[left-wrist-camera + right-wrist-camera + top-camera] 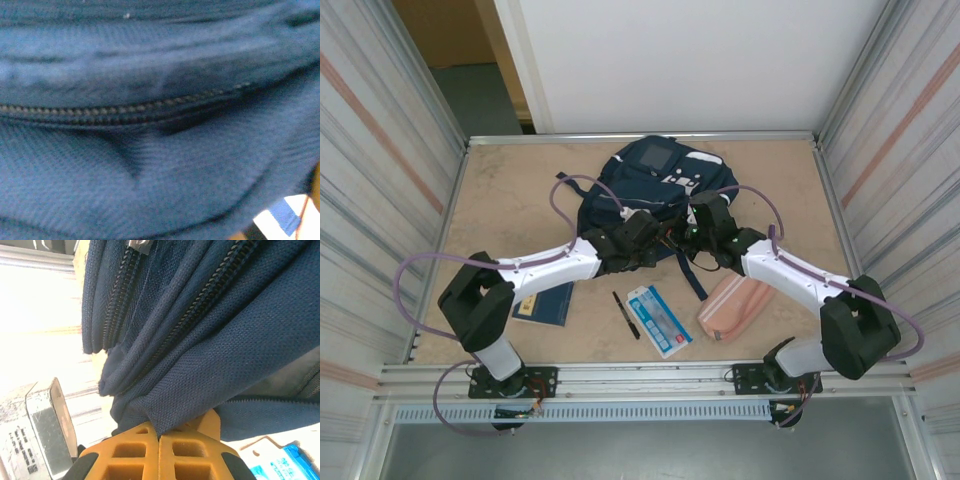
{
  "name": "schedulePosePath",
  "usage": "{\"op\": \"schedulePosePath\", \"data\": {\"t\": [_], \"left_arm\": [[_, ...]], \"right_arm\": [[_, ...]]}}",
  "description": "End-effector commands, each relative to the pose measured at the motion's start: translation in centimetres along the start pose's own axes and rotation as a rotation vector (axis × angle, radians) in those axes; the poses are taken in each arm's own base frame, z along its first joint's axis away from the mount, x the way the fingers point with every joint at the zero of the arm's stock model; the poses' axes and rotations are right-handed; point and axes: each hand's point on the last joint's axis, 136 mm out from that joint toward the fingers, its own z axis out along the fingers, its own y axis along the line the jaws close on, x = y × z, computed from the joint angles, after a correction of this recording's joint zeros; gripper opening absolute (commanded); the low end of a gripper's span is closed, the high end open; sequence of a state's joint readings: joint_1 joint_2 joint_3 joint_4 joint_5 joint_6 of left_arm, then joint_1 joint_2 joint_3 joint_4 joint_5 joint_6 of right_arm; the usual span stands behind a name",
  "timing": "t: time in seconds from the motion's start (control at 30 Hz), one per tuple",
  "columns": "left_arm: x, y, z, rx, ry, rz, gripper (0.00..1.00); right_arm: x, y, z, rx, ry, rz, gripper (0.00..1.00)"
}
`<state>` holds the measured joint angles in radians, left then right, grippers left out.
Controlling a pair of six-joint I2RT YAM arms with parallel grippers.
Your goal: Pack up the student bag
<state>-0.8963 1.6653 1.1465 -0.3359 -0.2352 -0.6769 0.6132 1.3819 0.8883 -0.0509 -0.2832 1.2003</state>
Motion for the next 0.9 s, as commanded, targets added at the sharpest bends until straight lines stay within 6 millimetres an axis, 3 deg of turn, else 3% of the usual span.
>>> {"op": "schedulePosePath", "data": {"t": [0.0,0.13,0.27,0.33,0.47,0.73,0.77,0.83,0.87], "left_arm": [[-2.3,-0.4,-1.5,0.010,-0.085,0.080,0.00],[-1.9,-3.1,-2.7,0.167,-0.055,0.203,0.00],[-0.9,-4.2,-4.0,0.316,-0.033,0.217,0.00],[-0.5,-3.6,-4.3,0.353,-0.025,0.175,0.00],[0.1,0.0,-3.8,0.305,-0.012,0.108,0.00],[0.8,-0.8,-3.8,0.399,0.063,0.154,0.00],[0.8,-1.8,-3.9,0.449,0.074,0.145,0.03],[0.9,-3.9,-4.0,0.508,0.079,0.117,0.31],[0.9,-5.0,-4.1,0.518,0.067,0.106,0.34]], "right_arm": [[-0.6,3.5,-2.2,-0.100,-0.042,-0.052,0.00],[-1.5,2.3,-2.7,-0.060,-0.069,-0.091,0.00],[-3.1,0.0,-3.5,0.013,-0.122,-0.135,0.00],[-3.9,-1.1,-3.8,0.039,-0.127,-0.141,0.00],[-5.3,-3.1,-4.4,0.066,-0.121,-0.142,0.00],[-6.4,-6.2,-5.5,0.097,-0.105,-0.137,0.00],[-6.3,-6.0,-5.5,0.080,-0.095,-0.126,0.00],[-5.8,-5.2,-5.4,0.033,-0.072,-0.116,0.00],[-5.4,-4.6,-5.2,0.009,-0.059,-0.113,0.00]]}}
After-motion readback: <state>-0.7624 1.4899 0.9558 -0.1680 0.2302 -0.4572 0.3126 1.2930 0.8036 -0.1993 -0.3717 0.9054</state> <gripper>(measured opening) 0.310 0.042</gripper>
